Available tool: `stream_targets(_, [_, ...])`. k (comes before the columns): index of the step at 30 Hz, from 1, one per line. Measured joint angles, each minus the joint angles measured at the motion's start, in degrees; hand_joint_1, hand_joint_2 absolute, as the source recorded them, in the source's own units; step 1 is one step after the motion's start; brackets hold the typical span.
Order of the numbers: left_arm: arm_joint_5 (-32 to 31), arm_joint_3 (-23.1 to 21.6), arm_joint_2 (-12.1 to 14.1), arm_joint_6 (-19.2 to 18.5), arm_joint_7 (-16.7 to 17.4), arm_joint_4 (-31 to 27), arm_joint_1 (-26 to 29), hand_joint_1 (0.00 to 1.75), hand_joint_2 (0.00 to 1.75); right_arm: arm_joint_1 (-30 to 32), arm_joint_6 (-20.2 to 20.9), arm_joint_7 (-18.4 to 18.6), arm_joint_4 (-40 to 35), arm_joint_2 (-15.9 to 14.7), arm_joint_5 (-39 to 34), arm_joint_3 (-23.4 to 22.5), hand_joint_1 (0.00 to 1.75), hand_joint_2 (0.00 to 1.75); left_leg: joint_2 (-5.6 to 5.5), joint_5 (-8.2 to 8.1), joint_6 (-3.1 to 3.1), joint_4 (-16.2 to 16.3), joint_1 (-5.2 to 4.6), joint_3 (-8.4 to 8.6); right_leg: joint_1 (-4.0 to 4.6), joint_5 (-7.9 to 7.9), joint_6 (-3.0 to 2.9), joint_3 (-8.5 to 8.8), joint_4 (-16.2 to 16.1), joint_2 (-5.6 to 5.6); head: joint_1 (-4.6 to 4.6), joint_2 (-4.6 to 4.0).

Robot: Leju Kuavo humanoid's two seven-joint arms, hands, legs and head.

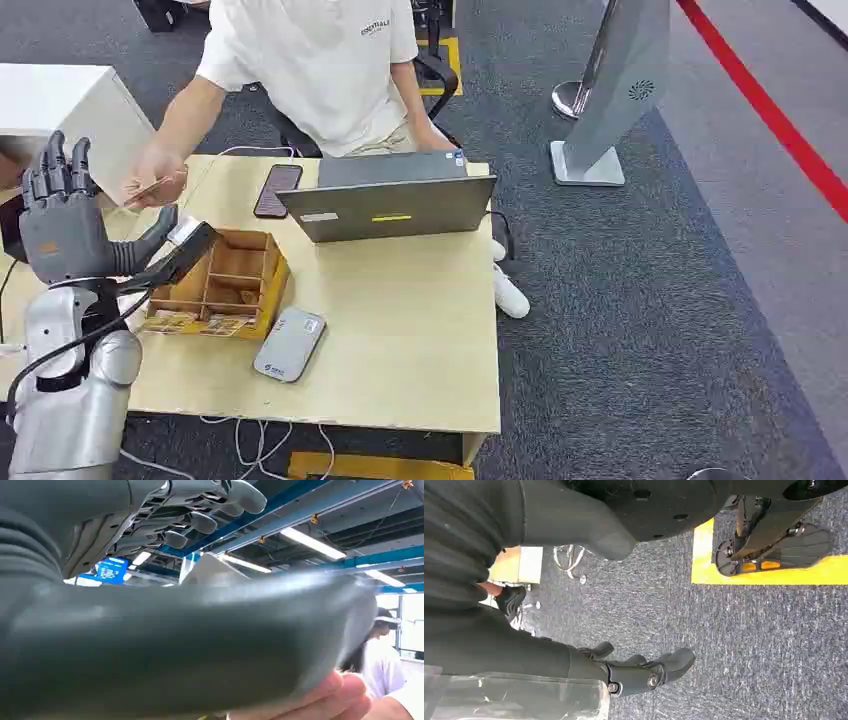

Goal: Pass the card to the sensor for recognition and then transmit it.

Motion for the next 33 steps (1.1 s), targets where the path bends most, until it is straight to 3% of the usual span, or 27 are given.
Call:
stream_targets(26, [-0.7,0.0,-0.8,-0.2,0.0,0.6,-0.9,0.0,1.75,0.0,0.0,0.0,0.0,0.0,0.0,0.0,0.0,1.75,0.01,0.0,0.0,0.0,0.0,0.0,0.0,0.0,0.0,-0.01,0.0,0.01,0.0,0.0])
stream_targets(27, [-0.7,0.0,-0.9,-0.2,0.0,0.7,-0.9,1.75,1.75,0.0,0.0,0.0,0.0,0.0,0.0,0.0,0.0,1.75,0.01,0.0,0.0,0.0,0.0,0.0,0.0,0.0,0.0,-0.02,0.0,0.01,0.0,0.0])
stream_targets(33, [-0.5,0.0,-1.1,-0.2,-1.0,0.9,-1.0,1.75,1.75,0.0,0.0,0.0,0.0,0.0,-0.2,0.0,0.0,1.75,0.01,0.0,0.0,0.0,0.0,0.0,0.0,0.0,0.0,-0.02,0.0,0.01,0.0,0.0])
